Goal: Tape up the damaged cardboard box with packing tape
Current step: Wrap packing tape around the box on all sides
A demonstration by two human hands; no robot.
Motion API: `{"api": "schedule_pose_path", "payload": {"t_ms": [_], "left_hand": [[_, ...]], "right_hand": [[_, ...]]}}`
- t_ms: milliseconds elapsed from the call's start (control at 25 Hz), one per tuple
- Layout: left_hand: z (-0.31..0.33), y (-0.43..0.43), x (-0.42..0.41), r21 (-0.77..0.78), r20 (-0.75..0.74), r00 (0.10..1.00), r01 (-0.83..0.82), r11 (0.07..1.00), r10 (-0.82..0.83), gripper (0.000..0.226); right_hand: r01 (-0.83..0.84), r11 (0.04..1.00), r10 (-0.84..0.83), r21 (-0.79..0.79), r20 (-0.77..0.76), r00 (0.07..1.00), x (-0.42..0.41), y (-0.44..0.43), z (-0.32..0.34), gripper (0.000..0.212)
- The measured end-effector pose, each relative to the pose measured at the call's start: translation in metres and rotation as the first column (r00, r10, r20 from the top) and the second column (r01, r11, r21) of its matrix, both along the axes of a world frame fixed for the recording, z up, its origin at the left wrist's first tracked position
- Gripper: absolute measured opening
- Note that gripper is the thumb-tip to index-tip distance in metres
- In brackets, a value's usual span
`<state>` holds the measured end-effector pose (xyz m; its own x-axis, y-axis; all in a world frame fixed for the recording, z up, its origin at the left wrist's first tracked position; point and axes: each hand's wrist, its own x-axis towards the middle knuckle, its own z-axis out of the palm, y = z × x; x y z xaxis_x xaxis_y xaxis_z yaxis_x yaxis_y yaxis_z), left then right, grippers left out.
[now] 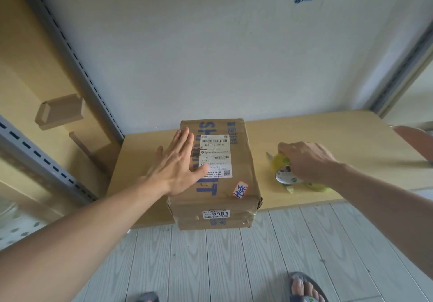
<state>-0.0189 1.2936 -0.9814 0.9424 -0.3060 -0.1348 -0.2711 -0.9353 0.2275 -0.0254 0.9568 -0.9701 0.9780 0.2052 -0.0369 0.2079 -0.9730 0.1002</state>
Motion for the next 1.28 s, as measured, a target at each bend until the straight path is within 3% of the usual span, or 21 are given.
{"api": "schedule_pose_path", "payload": {"t_ms": [160, 280, 520, 720, 840, 920, 1080, 1160, 1280], "left_hand": [[0.005, -0.003, 0.0, 0.168, 0.03, 0.998, 0.049, 0.985, -0.055, 0.096], [0.015, -0.025, -0.008, 0.31, 0.028, 0.998, 0.044, 0.95, -0.056, 0.087], [0.008, -0.099, -0.036, 0.153, -0.103, 0.984, 0.163, 0.975, -0.148, 0.112], [0.009, -0.069, -0.025, 0.174, 0.005, 0.966, 0.254, 0.951, -0.259, 0.105], [0.006, -0.041, -0.014, 0.148, 0.117, 0.945, 0.288, 0.946, -0.306, 0.088], [0.002, -0.035, -0.01, 0.113, 0.169, 0.954, 0.231, 0.966, -0.248, 0.089], [-0.004, -0.03, 0.0, -0.065, 0.17, 0.985, -0.021, 0.998, 0.032, 0.103], [-0.007, -0.027, 0.004, -0.161, 0.159, 0.985, -0.033, 0.986, 0.059, 0.117], [-0.009, -0.026, 0.004, -0.301, 0.109, 0.989, -0.059, 0.952, 0.096, 0.126]], "right_hand": [[0.02, 0.987, 0.006, 0.162, -0.159, 0.987, -0.011, 0.02, -0.041, 0.02], [-0.008, 0.961, 0.051, 0.276, -0.148, 0.988, -0.005, 0.035, -0.062, 0.026], [0.013, 0.936, 0.037, 0.352, -0.136, 0.99, 0.003, 0.026, -0.068, 0.024], [0.069, 0.918, -0.003, 0.39, -0.165, 0.986, -0.001, 0.0, -0.049, 0.025], [0.184, 0.86, -0.173, 0.475, -0.067, 0.983, -0.001, -0.026, -0.011, 0.021], [0.214, 0.817, -0.248, 0.535, -0.008, 0.969, 0.0, -0.038, 0.028, 0.027], [0.005, 0.821, -0.172, 0.57, 0.24, 0.955, -0.005, -0.022, 0.111, 0.031], [-0.113, 0.818, -0.129, 0.564, 0.372, 0.919, -0.007, -0.007, 0.138, 0.033], [-0.153, 0.825, -0.12, 0.545, 0.432, 0.894, -0.004, -0.004, 0.145, 0.034]]}}
